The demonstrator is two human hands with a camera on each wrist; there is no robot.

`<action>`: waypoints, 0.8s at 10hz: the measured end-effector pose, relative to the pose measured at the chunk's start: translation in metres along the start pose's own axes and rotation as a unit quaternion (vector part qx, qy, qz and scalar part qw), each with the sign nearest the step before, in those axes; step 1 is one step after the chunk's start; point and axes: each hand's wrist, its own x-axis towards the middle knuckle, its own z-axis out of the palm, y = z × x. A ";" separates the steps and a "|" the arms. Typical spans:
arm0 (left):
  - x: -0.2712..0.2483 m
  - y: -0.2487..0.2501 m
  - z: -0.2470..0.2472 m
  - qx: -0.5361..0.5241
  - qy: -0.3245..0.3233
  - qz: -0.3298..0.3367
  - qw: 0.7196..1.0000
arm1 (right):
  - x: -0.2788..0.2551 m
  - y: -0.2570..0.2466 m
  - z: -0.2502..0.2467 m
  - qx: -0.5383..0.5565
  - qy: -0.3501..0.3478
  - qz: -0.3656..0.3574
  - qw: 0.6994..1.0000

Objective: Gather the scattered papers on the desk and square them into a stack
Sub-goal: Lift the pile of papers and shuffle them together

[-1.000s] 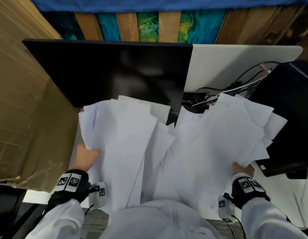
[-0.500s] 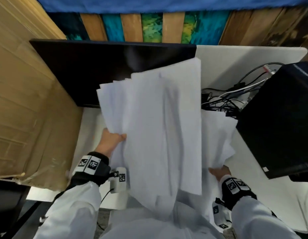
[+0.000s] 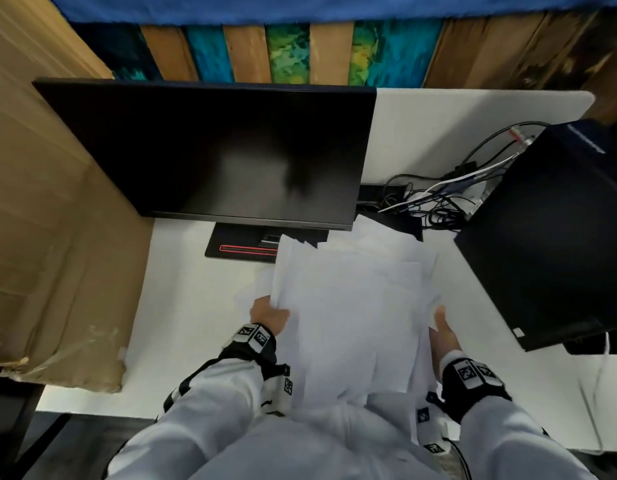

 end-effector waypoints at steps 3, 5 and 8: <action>0.002 -0.010 0.007 0.119 -0.073 0.001 0.990 | 0.035 0.030 0.012 -0.203 -0.040 -0.024 0.978; 0.010 -0.024 -0.030 0.107 0.036 -0.144 0.983 | 0.030 0.027 0.012 -0.231 -0.076 -0.026 0.970; 0.017 -0.016 -0.008 -0.027 -0.133 -0.072 0.988 | 0.015 0.024 0.029 -0.249 -0.152 -0.060 0.955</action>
